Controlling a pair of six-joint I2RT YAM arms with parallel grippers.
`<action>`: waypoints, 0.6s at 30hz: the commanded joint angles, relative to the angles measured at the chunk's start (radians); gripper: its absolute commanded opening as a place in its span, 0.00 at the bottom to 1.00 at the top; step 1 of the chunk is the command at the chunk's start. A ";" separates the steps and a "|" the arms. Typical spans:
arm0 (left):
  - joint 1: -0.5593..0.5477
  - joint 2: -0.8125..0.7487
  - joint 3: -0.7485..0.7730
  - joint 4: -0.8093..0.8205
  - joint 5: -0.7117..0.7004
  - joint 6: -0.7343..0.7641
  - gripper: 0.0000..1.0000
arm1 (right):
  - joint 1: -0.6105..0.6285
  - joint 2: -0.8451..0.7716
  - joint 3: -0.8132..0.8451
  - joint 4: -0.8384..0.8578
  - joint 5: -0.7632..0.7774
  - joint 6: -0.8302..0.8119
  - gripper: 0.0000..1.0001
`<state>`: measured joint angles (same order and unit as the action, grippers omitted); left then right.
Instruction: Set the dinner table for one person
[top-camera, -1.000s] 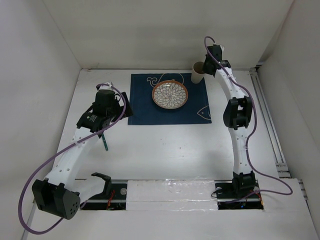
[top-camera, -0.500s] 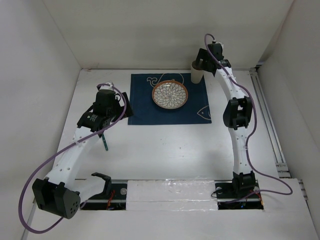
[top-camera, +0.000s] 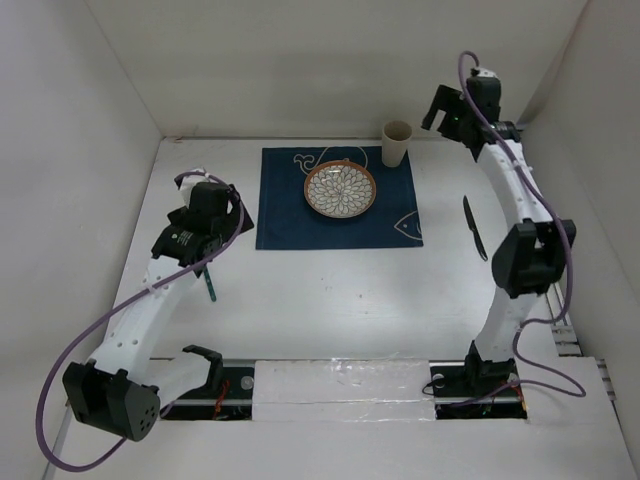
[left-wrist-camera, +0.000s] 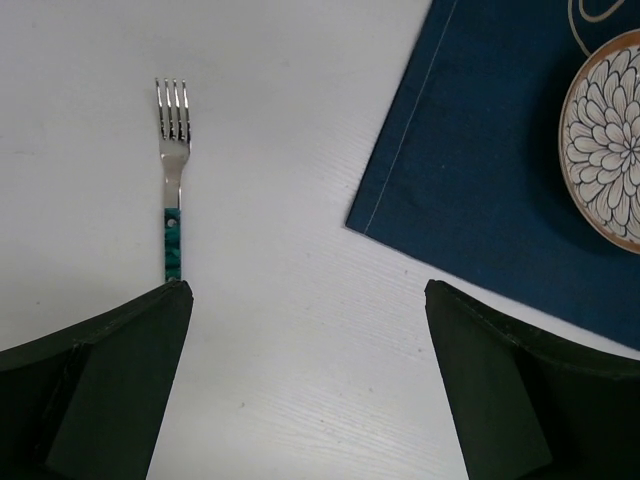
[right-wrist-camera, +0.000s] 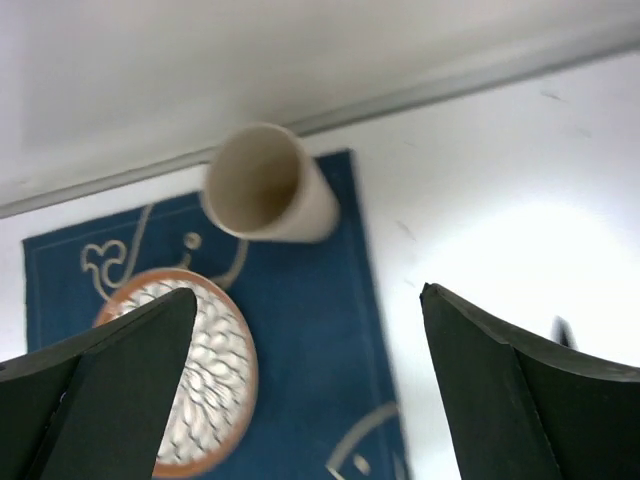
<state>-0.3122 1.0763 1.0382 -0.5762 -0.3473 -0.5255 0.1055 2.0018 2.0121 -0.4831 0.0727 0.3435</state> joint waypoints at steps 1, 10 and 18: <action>0.004 -0.058 0.031 -0.031 -0.096 -0.045 1.00 | -0.073 -0.110 -0.203 0.015 -0.024 0.012 1.00; 0.004 -0.062 0.031 -0.002 0.034 -0.016 1.00 | -0.288 -0.382 -0.829 0.109 -0.011 0.012 1.00; 0.004 -0.052 0.031 0.016 0.106 0.002 1.00 | -0.380 -0.345 -0.949 0.155 -0.067 -0.018 1.00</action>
<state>-0.3122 1.0283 1.0386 -0.5827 -0.2710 -0.5434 -0.2668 1.6630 1.0630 -0.4171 0.0483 0.3466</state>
